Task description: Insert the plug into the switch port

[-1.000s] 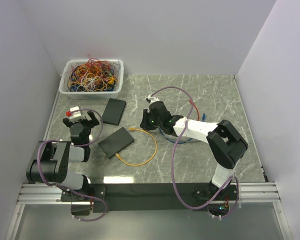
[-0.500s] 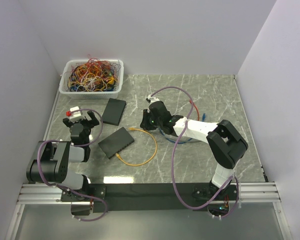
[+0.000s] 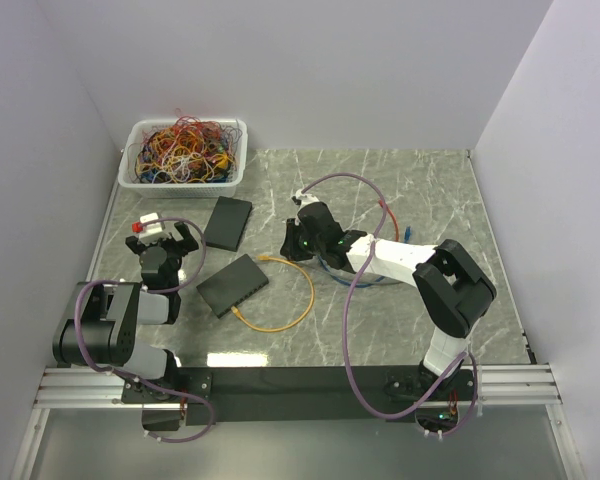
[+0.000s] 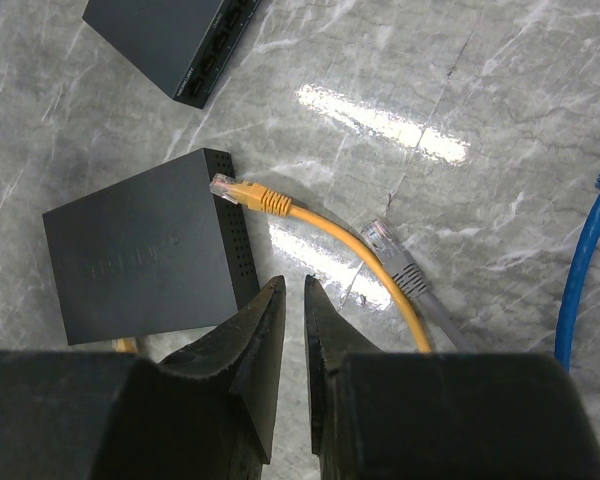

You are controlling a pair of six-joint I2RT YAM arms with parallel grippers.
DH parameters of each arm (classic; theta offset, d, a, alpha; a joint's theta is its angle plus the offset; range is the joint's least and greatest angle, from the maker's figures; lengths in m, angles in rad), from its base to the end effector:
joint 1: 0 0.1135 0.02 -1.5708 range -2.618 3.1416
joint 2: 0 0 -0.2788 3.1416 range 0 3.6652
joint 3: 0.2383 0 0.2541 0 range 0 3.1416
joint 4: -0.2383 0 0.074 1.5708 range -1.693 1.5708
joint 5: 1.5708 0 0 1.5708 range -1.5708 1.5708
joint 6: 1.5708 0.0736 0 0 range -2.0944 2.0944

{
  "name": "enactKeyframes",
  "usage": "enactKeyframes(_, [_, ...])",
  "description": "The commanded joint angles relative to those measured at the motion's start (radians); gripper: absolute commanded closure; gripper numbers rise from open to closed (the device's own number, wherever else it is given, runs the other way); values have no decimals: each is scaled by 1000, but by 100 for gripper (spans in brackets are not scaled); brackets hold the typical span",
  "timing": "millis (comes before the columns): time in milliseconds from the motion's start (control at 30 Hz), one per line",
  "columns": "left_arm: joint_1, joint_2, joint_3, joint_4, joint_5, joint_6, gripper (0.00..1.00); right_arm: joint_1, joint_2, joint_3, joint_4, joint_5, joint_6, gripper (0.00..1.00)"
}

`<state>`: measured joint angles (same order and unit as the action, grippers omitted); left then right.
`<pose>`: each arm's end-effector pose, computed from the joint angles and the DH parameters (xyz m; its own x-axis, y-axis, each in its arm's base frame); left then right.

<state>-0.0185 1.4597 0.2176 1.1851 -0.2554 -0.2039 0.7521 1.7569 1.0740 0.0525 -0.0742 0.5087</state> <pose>0.2708 0.0136 0.1680 -0.0083 -0.1958 -0.9806 -0.2409 0.9521 -0.1881 0.3030 0.2909 0.1913 -0.7291 -0.0169 -0.6842 -0.4236 0.7964 0.4316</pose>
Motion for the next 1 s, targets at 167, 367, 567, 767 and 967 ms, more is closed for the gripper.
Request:
enactKeyframes(167, [-1, -1, 19, 50, 16, 9, 1, -10, -5, 3, 35, -12, 10, 80])
enactKeyframes(367, [-1, 1, 20, 50, 16, 8, 1, -10, -16, -3, 38, -9, 11, 80])
enactKeyframes(567, [-1, -1, 19, 50, 16, 8, 1, -10, -13, -3, 40, -10, 13, 81])
enactKeyframes(767, [-1, -1, 19, 48, 16, 8, 1, -8, -16, -3, 40, -10, 11, 81])
enactKeyframes(967, [-3, 1, 20, 50, 16, 9, 1, -10, -14, -6, 44, -21, 19, 82])
